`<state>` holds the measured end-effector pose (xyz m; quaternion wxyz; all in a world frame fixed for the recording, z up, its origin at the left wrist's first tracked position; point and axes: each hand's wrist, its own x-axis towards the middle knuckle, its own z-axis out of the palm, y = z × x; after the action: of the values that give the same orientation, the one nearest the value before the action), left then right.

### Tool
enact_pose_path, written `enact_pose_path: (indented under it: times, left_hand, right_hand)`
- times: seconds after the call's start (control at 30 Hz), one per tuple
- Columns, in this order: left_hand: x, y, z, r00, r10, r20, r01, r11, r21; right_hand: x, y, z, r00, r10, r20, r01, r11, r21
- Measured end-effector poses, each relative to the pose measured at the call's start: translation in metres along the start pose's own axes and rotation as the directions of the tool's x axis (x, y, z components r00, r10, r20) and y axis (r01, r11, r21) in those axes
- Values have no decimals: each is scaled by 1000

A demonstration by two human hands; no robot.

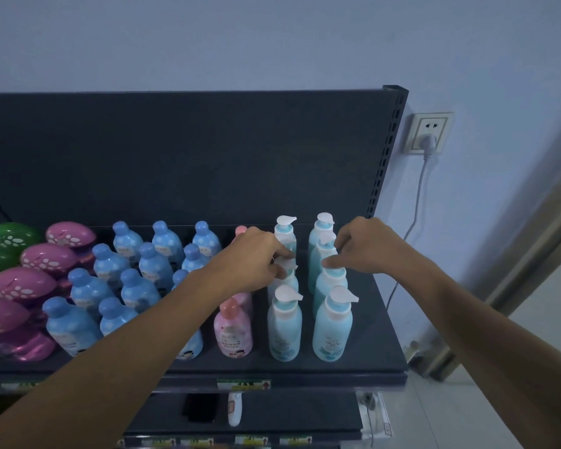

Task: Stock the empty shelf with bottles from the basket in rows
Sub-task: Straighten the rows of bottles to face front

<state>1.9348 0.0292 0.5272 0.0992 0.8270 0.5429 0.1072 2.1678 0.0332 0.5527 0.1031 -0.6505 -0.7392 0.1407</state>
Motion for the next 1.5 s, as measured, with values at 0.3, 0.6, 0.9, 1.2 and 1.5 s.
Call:
enact_pose_path:
  times: [0.3,0.6,0.9,1.2,1.5]
  left_hand:
    - [-7,4,-17,997,10,78,-3,997,-82]
    - [25,-13,-29,994,-106,-26,102,984,-145]
    - [45,-16,-8,994,-100,-44,95,989,-111]
    - [47,-12,-4,987,-136,-87,122,982,-148]
    - [43,-17,-11,996,-90,2,90,991,-99]
  right_hand:
    - [28,-4,-3,996,25,-89,-17,996,91]
    - [46,-7,13,1000,12,-19,-11,999,47]
    - [47,-4,17,995,-24,-99,27,999,26]
    - [47,-6,15,995,-3,-99,1,1000,-12]
    - [52,-6,4,996,28,-81,-33,998,-56]
